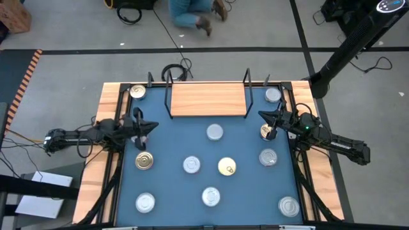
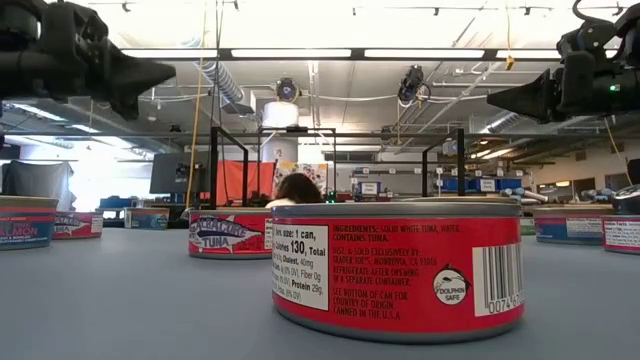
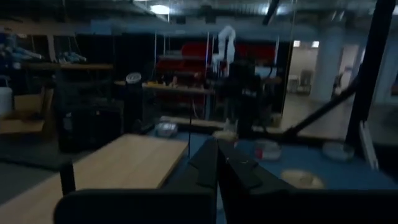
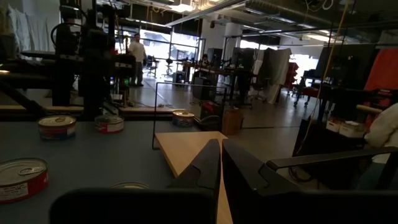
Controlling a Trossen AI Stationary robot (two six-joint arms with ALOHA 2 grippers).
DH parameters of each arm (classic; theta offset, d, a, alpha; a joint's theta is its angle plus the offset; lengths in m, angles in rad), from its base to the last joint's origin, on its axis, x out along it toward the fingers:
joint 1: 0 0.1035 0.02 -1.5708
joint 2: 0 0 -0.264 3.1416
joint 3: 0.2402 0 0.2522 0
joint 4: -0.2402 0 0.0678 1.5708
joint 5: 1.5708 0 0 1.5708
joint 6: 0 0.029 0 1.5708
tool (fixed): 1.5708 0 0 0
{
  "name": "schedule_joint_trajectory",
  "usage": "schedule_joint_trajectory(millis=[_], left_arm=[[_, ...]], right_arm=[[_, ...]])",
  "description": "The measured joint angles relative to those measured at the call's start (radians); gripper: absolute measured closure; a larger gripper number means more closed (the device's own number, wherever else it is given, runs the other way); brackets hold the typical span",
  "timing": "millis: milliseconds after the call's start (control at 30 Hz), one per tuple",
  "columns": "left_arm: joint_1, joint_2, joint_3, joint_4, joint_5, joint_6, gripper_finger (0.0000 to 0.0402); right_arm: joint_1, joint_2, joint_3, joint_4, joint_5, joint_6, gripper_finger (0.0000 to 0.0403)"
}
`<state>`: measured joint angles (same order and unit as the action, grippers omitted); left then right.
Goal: Stack canned seafood by type on shelf
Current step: Put the blue tuna can on the shelf
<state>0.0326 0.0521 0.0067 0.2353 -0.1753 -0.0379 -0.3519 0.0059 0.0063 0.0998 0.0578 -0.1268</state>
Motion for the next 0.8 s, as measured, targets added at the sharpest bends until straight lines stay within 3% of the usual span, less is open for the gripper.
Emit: schedule_joint_trajectory(millis=[500, 800], left_arm=[[-0.001, 0.016, 0.015, 0.081, 0.166, -0.023, 0.0398], [-0.001, 0.049, 0.016, 0.080, 0.151, 0.029, 0.0394]], right_arm=[[0.000, 0.000, 0.000, 0.000, 0.000, 0.000, 0.0375], [0.000, 0.000, 0.000, 0.000, 0.000, 0.000, 0.0375]])
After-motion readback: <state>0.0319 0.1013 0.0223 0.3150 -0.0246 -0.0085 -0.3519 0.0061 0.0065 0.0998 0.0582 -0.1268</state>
